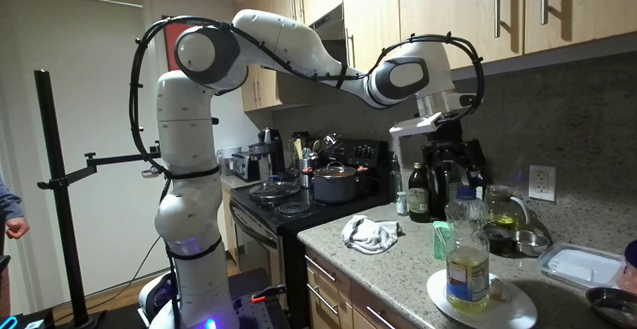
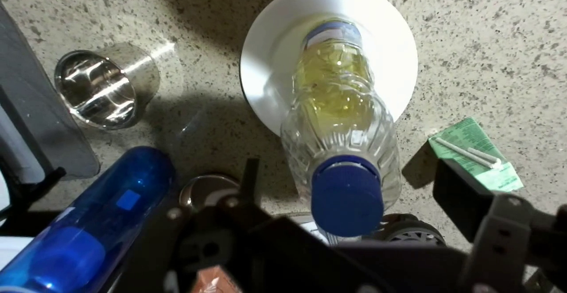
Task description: Pick the container of cooking oil and put it on the plate
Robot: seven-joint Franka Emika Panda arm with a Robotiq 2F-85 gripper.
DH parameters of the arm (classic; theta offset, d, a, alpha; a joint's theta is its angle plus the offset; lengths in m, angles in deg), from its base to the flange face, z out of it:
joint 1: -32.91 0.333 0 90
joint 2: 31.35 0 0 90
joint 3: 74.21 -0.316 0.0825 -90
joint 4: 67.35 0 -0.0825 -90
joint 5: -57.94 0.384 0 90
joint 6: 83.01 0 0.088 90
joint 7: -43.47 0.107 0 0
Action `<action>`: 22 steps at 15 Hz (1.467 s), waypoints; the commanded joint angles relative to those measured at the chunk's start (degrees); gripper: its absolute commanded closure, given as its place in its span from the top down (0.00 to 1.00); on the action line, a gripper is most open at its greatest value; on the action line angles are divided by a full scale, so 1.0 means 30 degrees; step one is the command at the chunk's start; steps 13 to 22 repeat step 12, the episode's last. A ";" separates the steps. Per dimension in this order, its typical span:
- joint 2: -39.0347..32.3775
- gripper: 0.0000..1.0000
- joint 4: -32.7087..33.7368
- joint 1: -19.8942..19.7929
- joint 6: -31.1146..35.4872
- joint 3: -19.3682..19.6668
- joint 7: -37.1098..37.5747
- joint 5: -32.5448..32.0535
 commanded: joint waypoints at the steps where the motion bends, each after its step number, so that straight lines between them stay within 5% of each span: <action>1: 0.0825 1.00 -0.0086 -0.0044 0.0001 0.0040 0.0408 -0.0011; 9: 0.4324 1.00 -0.0604 0.0436 -0.2823 -0.0390 0.0189 -0.0982; 22: 0.3490 1.00 0.0112 0.0416 -0.2275 -0.0044 -0.0007 -0.0552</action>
